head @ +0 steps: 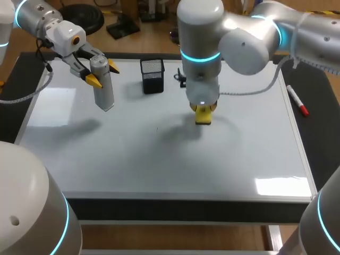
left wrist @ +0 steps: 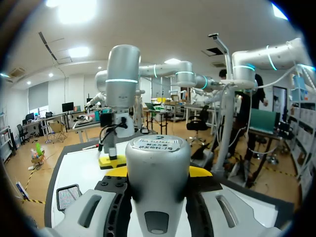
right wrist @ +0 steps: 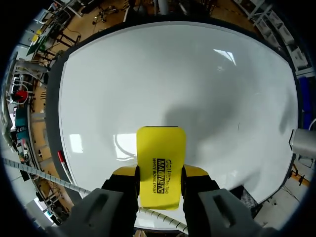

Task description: Pick up the inspection probe, press it on each red-marked spot on the whiteboard one by one, put down the probe, pick up the eraser, and wipe off all the red marks.

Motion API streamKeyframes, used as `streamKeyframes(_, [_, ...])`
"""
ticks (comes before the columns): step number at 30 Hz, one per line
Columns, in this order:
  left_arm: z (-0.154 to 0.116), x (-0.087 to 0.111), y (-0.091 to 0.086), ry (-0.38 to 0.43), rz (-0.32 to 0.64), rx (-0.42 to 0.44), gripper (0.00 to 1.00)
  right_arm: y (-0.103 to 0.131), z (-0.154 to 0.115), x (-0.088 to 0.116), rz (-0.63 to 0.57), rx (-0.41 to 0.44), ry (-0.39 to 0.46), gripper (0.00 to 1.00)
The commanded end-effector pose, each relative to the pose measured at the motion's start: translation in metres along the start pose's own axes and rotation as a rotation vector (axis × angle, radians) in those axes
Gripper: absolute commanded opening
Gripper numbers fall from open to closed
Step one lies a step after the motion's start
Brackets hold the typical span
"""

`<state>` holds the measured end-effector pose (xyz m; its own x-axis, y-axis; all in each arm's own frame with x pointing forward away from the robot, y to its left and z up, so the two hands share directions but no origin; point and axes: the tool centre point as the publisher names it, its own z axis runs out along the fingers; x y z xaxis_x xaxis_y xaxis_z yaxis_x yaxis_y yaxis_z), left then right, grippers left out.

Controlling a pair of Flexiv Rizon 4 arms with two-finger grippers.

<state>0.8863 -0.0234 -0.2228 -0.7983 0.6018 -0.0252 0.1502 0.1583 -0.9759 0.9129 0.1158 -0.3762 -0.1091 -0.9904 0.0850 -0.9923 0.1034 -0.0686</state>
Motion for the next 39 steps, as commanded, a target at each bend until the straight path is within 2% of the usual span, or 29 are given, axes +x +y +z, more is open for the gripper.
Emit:
streamKeyframes(1, [-0.002,0.000,0.000,0.005,0.001,0.000,0.00,-0.039,0.005,-0.003,-0.013,-0.042,-0.002,0.00])
streamKeyframes(10, [-0.002,0.000,0.000,0.005,0.001,0.000,0.00,-0.099,0.015,-0.014,-0.032,-0.056,-0.008,0.00])
streamKeyframes(19, [-0.002,0.000,0.000,0.005,0.001,0.000,0.00,-0.137,0.025,-0.024,-0.007,-0.065,-0.024,0.00])
streamKeyframes(29, [-0.002,0.000,0.000,0.005,0.001,0.000,0.00,-0.156,0.035,-0.037,-0.011,-0.065,-0.014,0.00])
streamKeyframes(39, [-0.002,0.000,0.000,0.005,0.001,0.000,0.00,-0.161,0.040,-0.048,-0.029,-0.048,-0.026,0.00])
